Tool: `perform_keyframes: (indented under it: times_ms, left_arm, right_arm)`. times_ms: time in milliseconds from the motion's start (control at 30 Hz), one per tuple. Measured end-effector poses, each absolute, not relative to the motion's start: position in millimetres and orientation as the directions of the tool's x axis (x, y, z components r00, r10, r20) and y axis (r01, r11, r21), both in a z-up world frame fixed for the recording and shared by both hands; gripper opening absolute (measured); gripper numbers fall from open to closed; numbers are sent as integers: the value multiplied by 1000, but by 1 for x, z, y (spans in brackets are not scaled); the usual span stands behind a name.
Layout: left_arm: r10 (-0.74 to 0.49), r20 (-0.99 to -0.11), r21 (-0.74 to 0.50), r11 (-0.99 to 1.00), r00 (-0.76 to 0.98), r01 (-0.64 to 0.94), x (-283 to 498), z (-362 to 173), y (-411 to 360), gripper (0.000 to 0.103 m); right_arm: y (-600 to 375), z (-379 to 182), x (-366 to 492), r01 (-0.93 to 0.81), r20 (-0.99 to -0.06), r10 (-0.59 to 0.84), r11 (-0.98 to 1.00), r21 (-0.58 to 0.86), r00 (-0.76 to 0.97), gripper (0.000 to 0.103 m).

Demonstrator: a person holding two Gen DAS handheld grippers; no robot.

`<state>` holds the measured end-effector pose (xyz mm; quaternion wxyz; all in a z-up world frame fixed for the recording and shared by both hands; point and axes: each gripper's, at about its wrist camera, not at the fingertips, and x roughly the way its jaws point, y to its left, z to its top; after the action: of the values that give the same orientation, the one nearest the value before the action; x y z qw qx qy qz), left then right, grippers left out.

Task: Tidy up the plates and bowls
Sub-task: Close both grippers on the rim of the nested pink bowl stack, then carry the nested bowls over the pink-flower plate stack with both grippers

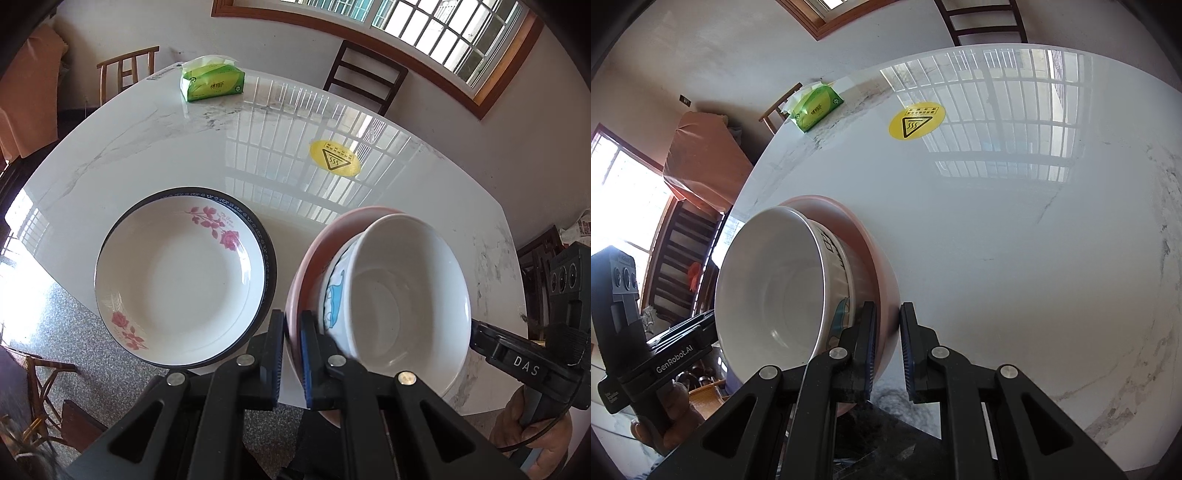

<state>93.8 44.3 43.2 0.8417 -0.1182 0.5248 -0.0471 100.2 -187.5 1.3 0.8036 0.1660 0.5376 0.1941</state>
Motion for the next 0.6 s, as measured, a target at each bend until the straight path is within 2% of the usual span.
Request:
perform_keyframes:
  times_ms: [600]
  left_arm:
    - [-162,-856,-253,960,492,-124,85,61,92,7]
  right_arm:
    - [-137,17,110,-196,-797,512,859,472,321,14]
